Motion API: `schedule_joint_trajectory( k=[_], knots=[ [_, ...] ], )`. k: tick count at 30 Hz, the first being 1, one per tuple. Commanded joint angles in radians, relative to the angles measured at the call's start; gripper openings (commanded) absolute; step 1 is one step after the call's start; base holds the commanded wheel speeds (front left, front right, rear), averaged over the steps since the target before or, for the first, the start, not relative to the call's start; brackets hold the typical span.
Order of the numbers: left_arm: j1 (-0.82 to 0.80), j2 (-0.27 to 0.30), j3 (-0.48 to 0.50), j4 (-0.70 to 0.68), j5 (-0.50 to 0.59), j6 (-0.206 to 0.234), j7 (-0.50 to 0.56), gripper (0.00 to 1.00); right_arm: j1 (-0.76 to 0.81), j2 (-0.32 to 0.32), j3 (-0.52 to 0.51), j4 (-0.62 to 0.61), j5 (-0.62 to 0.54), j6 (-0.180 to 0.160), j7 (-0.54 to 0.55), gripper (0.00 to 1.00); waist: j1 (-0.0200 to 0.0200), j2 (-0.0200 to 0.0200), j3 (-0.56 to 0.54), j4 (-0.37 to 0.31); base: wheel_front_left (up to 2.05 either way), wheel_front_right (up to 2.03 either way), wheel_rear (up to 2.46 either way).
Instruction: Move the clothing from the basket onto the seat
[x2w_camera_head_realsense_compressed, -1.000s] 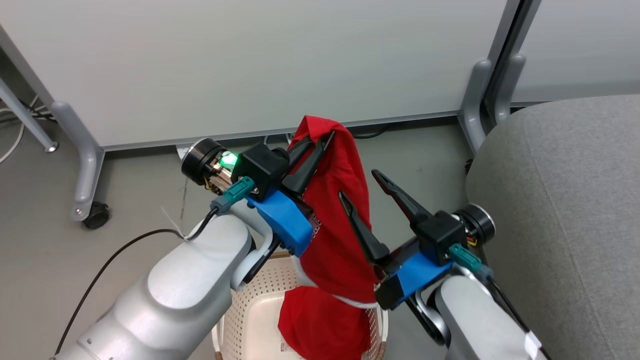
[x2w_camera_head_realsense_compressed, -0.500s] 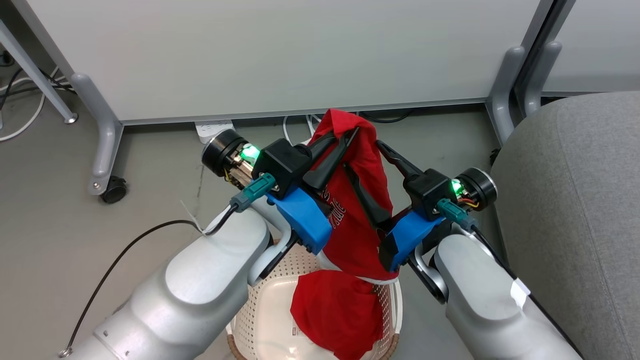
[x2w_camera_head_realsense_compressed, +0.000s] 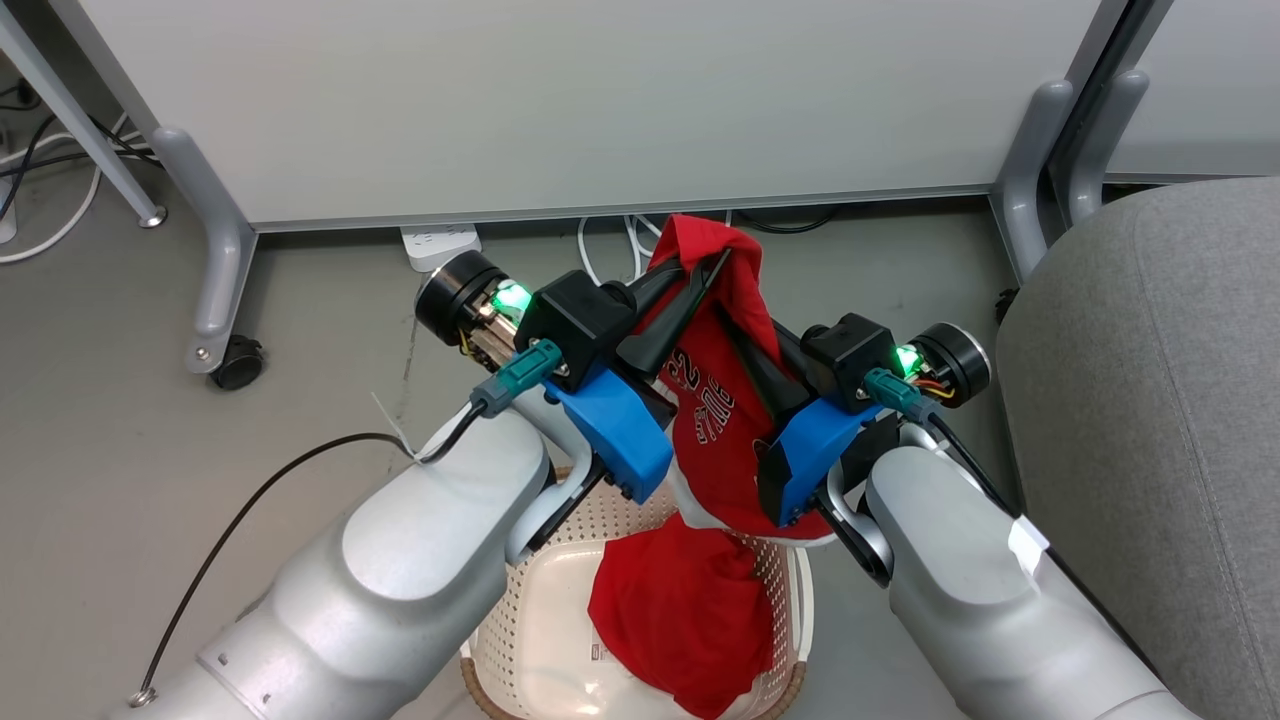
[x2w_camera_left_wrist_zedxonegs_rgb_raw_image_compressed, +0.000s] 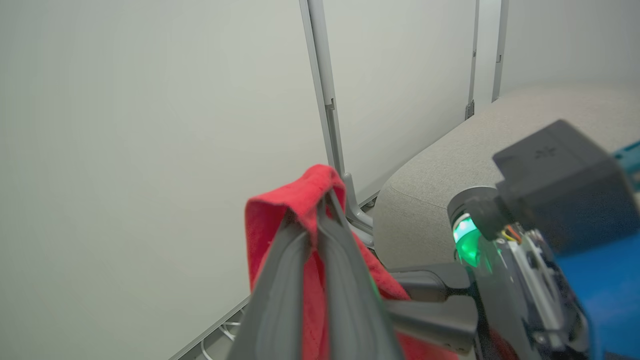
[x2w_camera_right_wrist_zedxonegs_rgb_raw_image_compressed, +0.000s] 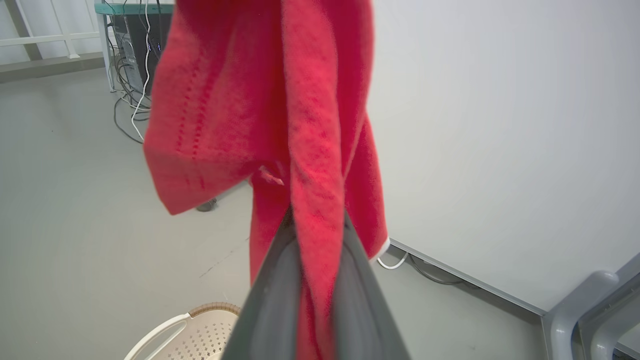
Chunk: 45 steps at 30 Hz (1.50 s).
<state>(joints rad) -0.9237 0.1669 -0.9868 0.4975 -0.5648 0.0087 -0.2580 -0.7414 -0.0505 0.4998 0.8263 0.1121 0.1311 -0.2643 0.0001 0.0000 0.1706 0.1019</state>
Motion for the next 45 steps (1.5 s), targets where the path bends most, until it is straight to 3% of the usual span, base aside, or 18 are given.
schedule_joint_trajectory(
  k=[1, 17, 18, 19, 20, 33, 45],
  knots=[
    [-0.01, -0.002, 0.004, 0.004, 0.003, -0.004, -0.007, 0.0, -0.019, 0.0, 0.006, 0.005, 0.01, -0.001, 0.0, 0.0, -0.0001, 0.0, -0.001, -0.002, 0.0, 0.0, 0.0],
    [-0.009, -0.002, 0.016, 0.021, 0.004, -0.009, -0.008, 0.0, -0.03, 0.0, -0.001, -0.005, 0.031, -0.001, 0.0, 0.0, -0.0001, 0.0, 0.006, -0.013, 0.0, 0.0, 0.0],
    [-0.009, -0.002, 0.018, 0.023, 0.005, -0.005, -0.008, 0.09, -0.03, 0.0, -0.002, -0.006, 0.032, -0.001, 0.0, 0.0, -0.0001, 0.0, 0.006, -0.013, 0.0, 0.0, 0.0],
    [-0.009, -0.002, 0.018, 0.023, 0.005, -0.005, -0.008, 0.09, -0.03, 0.0, -0.002, -0.006, 0.032, -0.001, 0.0, 0.0, -0.0001, 0.0, 0.006, -0.013, 0.0, 0.0, 0.0],
    [-0.008, -0.003, 0.019, 0.027, 0.004, -0.004, -0.008, 1.0, -0.028, 0.0, -0.011, -0.007, 0.039, -0.001, 0.0, 0.0, -0.0001, 0.0, 0.006, -0.014, 0.0, 0.0, 0.0],
    [0.012, 0.008, 0.022, 0.039, 0.007, 0.001, -0.008, 1.0, -0.003, 0.0, -0.072, -0.044, 0.062, -0.001, 0.0, 0.0, -0.0001, 0.0, 0.026, -0.042, 0.0, 0.0, 0.0],
    [0.022, 0.031, 0.01, 0.023, 0.014, -0.001, -0.009, 1.0, 0.032, 0.0, -0.192, -0.153, 0.039, -0.001, 0.0, 0.0, -0.0001, 0.0, 0.075, -0.143, 0.0, 0.0, 0.0]
  ],
)
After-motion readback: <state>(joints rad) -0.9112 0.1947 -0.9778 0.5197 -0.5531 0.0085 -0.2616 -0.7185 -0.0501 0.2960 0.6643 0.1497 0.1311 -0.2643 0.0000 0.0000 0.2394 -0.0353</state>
